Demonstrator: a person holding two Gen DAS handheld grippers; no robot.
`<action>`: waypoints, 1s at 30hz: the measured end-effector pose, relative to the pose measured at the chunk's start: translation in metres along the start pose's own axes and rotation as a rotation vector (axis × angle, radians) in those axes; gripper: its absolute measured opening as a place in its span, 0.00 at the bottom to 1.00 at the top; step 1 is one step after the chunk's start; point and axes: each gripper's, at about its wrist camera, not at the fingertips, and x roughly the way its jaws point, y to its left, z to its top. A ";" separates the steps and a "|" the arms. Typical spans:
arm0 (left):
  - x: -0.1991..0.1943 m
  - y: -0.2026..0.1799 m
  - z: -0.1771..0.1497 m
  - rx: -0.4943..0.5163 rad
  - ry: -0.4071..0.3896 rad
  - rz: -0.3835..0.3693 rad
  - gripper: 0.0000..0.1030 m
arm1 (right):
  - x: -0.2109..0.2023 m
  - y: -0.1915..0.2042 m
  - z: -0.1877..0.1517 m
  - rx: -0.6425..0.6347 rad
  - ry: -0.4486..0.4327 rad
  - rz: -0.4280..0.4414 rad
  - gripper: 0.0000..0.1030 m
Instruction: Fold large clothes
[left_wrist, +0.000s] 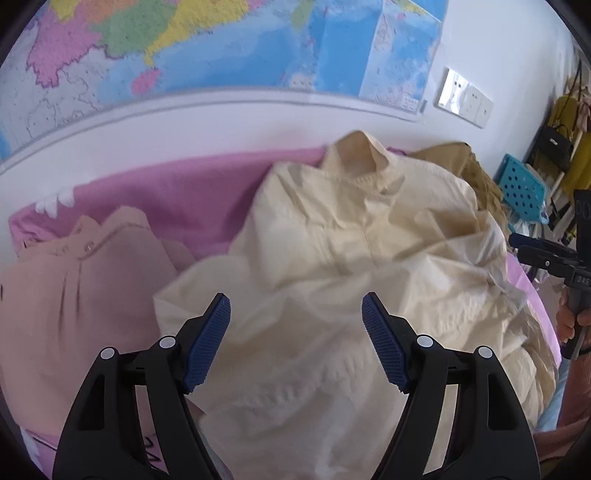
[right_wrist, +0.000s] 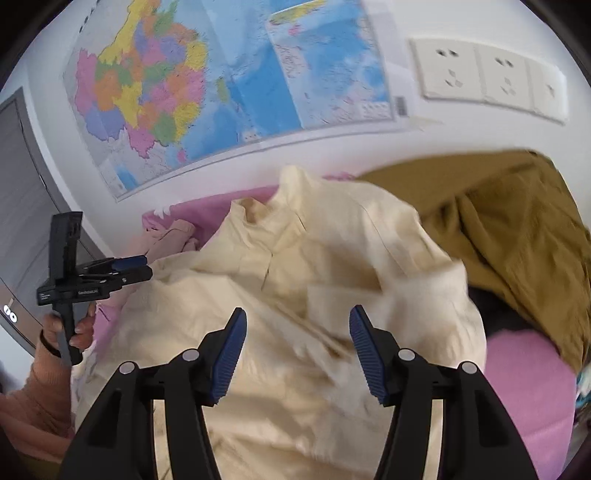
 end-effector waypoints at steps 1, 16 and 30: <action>0.001 0.001 0.002 -0.003 0.001 0.005 0.71 | 0.007 0.003 0.005 -0.005 0.003 0.009 0.55; 0.071 0.021 0.026 -0.051 0.115 0.054 0.63 | 0.177 0.040 0.090 -0.037 0.233 -0.027 0.23; -0.001 0.036 -0.005 -0.093 0.003 0.028 0.69 | 0.112 0.035 0.091 -0.030 0.127 -0.002 0.57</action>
